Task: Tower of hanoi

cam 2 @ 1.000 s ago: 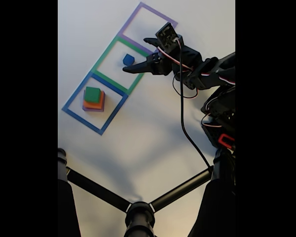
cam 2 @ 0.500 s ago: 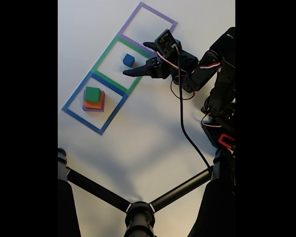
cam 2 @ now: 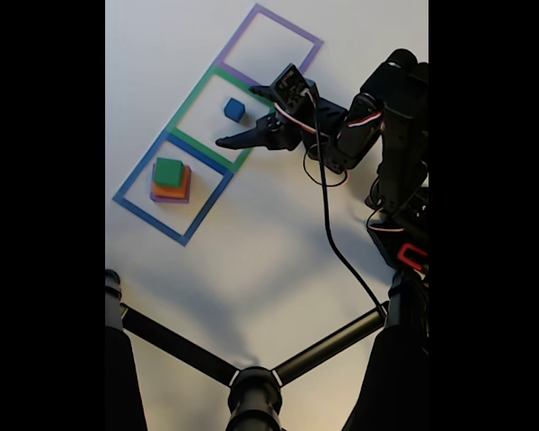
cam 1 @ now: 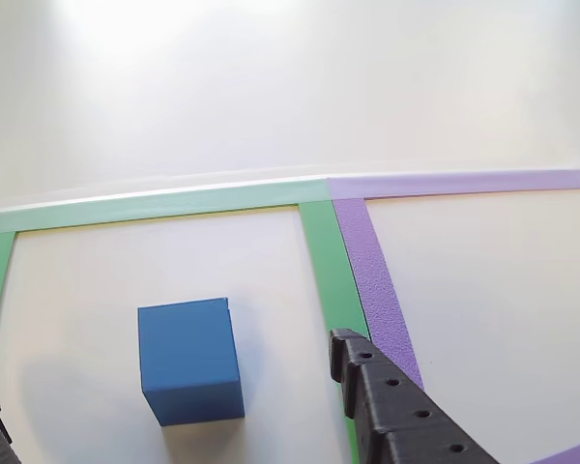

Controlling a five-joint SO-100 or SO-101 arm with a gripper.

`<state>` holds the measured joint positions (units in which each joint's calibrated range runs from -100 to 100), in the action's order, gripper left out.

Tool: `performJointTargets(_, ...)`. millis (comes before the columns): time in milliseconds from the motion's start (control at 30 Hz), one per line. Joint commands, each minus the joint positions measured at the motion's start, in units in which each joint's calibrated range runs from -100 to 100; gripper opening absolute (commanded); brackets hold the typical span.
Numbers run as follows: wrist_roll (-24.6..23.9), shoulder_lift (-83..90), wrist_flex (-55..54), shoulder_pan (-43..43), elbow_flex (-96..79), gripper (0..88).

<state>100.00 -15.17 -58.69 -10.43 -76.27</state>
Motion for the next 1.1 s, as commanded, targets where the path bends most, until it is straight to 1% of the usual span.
performJointTargets(0, 0.0, -0.1, -1.6, 1.1, 1.9, 39.5)
performJointTargets(167, 0.0, -1.2, -1.6, 1.9, 2.6, 38.2)
performJointTargets(400, 0.0, -1.9, -1.6, 3.3, 3.3, 32.9)
performJointTargets(1067, 0.0, -3.0, -0.2, 4.2, 5.3, 23.3)
